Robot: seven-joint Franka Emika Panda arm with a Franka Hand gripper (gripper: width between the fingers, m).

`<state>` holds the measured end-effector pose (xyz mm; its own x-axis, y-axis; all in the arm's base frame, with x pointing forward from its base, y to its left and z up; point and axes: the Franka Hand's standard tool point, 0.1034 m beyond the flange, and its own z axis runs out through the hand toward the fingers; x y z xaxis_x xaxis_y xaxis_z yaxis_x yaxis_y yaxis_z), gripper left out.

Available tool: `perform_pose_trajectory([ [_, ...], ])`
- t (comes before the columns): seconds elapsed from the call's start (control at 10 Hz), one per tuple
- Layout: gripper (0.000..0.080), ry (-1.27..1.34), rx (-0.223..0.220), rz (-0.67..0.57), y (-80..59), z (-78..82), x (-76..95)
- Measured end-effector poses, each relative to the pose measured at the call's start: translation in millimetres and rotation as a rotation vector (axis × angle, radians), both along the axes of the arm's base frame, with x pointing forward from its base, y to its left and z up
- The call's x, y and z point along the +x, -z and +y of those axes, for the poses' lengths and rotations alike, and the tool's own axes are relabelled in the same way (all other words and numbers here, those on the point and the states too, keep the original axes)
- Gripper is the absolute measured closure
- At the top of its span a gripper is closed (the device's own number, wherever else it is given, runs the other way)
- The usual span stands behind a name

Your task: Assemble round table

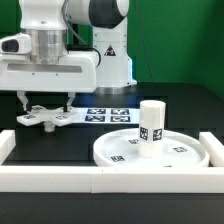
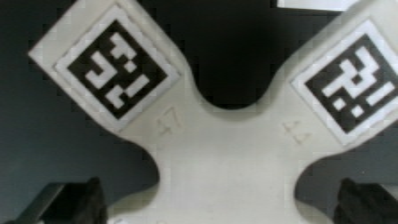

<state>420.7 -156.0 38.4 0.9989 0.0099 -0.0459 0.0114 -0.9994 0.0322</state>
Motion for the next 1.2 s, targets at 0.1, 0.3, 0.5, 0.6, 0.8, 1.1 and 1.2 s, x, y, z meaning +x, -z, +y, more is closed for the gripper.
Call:
perform_pose_trajectory([
  [0.1, 0.0151, -0.001, 0.0, 0.003, 1.4, 0.5, -0.7],
  [0.3, 0.0151, -0.001, 0.0, 0.01, 4.3, 0.3, -2.5],
  [0.5, 0.0151, 0.001, 0.0, 0.014, 6.1, -0.4, -4.2],
  [0.6, 0.0151, 0.001, 0.0, 0.017, 7.1, -0.4, -4.9],
  [0.8, 0.0151, 0.0, 0.0, 0.023, 10.0, -0.3, -6.6],
  [1.1, 0.0282, -0.002, 0.0, 0.024, 10.2, 0.1, -5.8],
  [1.2, 0.0282, -0.003, -0.001, 0.022, 9.7, 0.1, -4.6],
])
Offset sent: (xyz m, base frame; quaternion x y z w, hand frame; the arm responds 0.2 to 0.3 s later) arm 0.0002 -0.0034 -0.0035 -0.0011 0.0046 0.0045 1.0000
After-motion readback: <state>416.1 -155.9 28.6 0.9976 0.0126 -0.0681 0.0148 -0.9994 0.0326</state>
